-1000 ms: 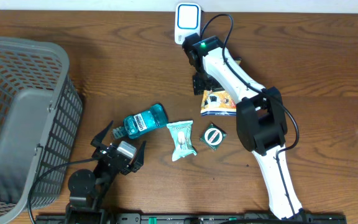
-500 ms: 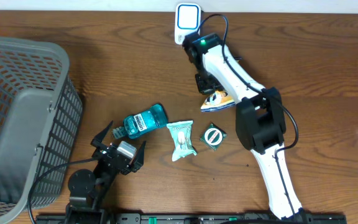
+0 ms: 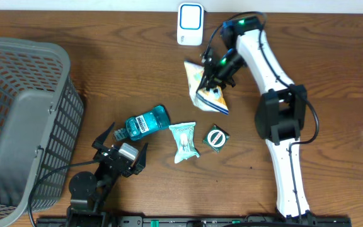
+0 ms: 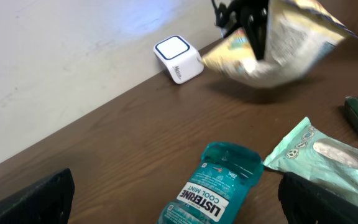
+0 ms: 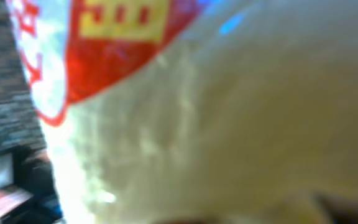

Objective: Scan the item barcode
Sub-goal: 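Lift the yellow snack bag up to the white scanner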

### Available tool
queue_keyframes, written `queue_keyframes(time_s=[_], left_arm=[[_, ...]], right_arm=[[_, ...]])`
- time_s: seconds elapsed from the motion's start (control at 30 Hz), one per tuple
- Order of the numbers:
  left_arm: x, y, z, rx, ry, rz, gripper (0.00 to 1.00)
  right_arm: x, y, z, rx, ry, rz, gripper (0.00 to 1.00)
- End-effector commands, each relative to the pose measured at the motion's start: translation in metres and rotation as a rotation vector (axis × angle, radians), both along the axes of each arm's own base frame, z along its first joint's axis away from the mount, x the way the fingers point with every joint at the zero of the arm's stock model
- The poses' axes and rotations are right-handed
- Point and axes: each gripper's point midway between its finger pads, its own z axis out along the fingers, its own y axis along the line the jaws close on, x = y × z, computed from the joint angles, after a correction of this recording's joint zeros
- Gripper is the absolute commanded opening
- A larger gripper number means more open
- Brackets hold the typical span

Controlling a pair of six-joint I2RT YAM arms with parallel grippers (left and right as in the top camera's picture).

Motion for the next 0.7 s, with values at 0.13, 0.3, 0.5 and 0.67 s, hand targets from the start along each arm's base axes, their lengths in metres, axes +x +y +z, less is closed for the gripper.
queue_keyframes(time_s=[0.13, 0.3, 0.5, 0.67], left_arm=[[-0.003, -0.004, -0.017, 0.006, 0.044, -0.025, 0.98], [-0.003, -0.004, -0.017, 0.006, 0.044, -0.025, 0.98], [-0.003, -0.004, -0.017, 0.006, 0.044, -0.025, 0.98], [-0.003, -0.004, -0.017, 0.006, 0.044, -0.025, 0.98]], right_arm=[[0.035, 0.025, 0.106, 0.635, 0.095, -0.235, 0.01], [0.038, 0.027, 0.126, 0.707, 0.198, -0.296, 0.01], [0.03, 0.034, 0.143, 0.782, -0.01, -0.188, 0.01], [0.015, 0.033, 0.179, 0.848, -0.293, -0.054, 0.01]])
